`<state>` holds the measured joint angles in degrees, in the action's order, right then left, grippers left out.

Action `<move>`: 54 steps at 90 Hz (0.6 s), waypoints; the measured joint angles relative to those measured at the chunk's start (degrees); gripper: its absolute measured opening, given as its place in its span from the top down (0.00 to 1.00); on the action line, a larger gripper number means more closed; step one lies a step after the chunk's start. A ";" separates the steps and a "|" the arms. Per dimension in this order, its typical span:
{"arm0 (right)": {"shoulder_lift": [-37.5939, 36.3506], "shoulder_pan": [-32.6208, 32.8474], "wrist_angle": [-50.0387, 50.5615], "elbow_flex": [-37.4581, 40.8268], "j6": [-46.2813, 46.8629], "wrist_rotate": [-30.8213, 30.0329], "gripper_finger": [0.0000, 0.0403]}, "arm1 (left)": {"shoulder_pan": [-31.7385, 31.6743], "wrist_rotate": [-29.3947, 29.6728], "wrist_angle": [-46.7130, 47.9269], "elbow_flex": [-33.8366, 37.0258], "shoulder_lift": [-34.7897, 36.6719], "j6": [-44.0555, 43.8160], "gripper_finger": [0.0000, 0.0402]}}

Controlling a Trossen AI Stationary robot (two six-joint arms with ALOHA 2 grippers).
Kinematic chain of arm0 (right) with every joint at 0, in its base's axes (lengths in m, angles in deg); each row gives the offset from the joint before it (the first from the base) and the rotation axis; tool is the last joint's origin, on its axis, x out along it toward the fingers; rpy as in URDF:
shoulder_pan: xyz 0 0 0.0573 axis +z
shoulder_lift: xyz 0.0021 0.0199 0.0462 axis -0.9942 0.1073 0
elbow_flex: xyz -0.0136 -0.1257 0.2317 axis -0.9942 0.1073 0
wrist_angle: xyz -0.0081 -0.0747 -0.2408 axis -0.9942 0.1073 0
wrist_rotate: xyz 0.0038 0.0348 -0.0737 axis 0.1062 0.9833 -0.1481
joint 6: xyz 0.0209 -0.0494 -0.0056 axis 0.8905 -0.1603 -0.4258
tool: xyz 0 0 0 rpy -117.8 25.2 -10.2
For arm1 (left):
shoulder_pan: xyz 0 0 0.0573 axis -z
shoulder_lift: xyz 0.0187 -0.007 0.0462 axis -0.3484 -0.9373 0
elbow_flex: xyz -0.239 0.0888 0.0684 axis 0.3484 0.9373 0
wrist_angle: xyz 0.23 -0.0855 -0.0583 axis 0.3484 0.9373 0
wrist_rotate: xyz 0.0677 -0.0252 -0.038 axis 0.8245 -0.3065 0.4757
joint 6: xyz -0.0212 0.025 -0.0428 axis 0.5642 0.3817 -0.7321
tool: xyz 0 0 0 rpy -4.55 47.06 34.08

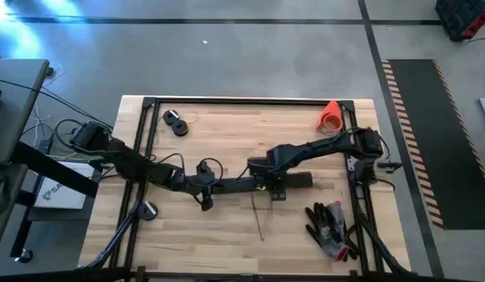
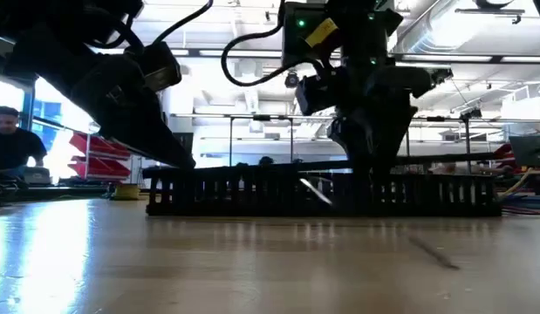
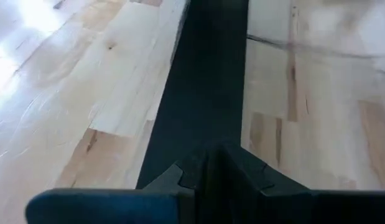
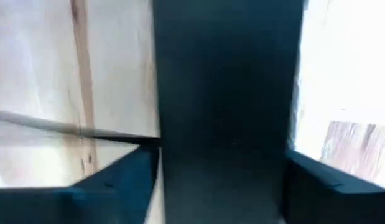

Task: Ziptie cables
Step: Close the black cable duct

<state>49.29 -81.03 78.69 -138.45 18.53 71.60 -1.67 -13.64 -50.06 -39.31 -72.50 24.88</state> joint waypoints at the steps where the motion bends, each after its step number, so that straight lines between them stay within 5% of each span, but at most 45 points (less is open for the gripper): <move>1: -0.01 -0.04 0.26 0.00 0.19 -0.13 0.22 | 0.00 0.00 -0.01 0.00 0.00 0.00 0.92; 10: -0.87 -0.16 1.27 0.00 1.34 -0.65 0.06 | 0.00 -0.04 -0.13 0.02 0.00 0.00 0.92; 18: -3.26 -0.14 1.71 0.00 1.36 -2.35 0.04 | 0.00 -0.09 -0.13 0.04 0.00 0.00 0.92; 36: -10.04 0.30 -1.64 0.19 1.35 -4.51 0.15 | 0.02 -0.09 -0.20 0.07 0.00 0.00 0.92; 54: -11.63 0.68 -23.40 7.44 1.07 0.63 0.35 | 0.02 -0.11 -0.31 0.09 0.00 0.00 0.92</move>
<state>37.66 -80.34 55.30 -131.01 19.60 72.23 -1.65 -13.74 -50.36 -39.22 -72.50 24.88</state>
